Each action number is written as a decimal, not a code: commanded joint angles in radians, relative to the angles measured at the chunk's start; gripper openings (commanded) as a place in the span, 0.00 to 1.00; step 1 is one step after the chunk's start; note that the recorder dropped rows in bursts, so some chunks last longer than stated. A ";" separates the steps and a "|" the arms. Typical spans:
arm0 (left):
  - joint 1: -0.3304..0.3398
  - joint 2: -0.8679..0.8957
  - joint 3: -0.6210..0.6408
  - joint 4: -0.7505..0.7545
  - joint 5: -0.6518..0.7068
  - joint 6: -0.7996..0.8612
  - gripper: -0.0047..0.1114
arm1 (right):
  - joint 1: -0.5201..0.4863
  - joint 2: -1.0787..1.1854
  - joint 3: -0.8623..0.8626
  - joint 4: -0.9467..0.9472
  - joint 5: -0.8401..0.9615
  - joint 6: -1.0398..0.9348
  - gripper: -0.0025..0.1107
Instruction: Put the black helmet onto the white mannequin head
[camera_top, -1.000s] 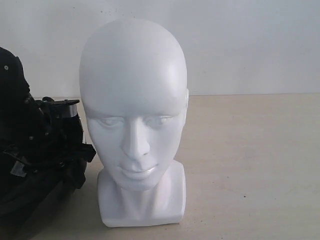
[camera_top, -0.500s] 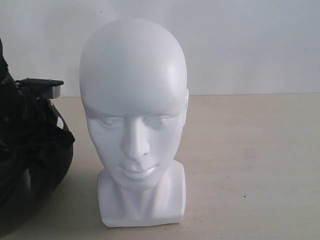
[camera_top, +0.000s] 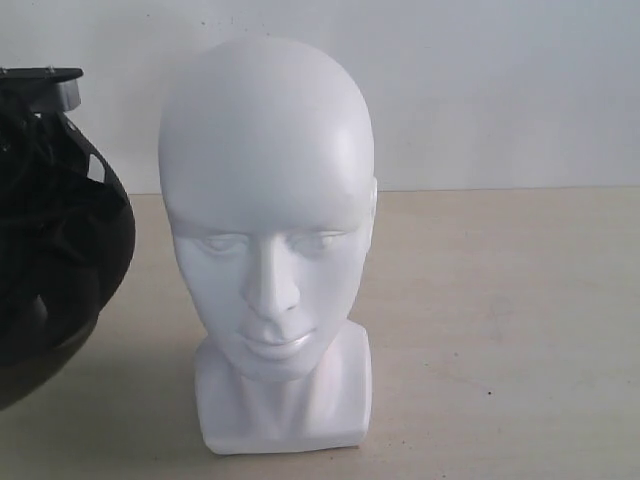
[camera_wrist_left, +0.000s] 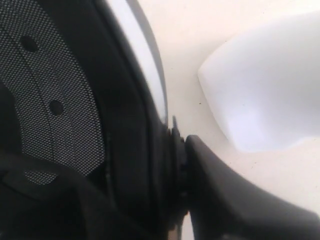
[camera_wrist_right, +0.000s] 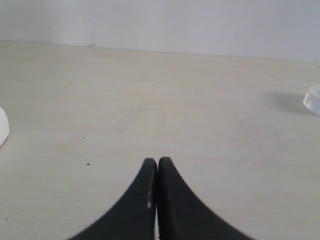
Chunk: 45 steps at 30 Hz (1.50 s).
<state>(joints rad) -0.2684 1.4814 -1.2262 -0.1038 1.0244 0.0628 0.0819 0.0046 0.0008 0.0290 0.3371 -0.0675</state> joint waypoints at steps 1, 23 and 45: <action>0.003 -0.066 -0.064 0.063 -0.011 -0.023 0.08 | -0.002 -0.005 -0.001 0.000 -0.004 0.003 0.02; 0.003 -0.178 -0.295 0.094 -0.009 -0.084 0.08 | -0.002 -0.005 -0.001 0.000 -0.004 0.003 0.02; 0.003 -0.225 -0.303 0.097 -0.265 -0.070 0.08 | -0.002 -0.005 -0.001 0.000 -0.004 0.003 0.02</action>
<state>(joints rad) -0.2684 1.2859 -1.5057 -0.0341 0.8879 -0.0329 0.0819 0.0046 0.0008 0.0290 0.3371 -0.0675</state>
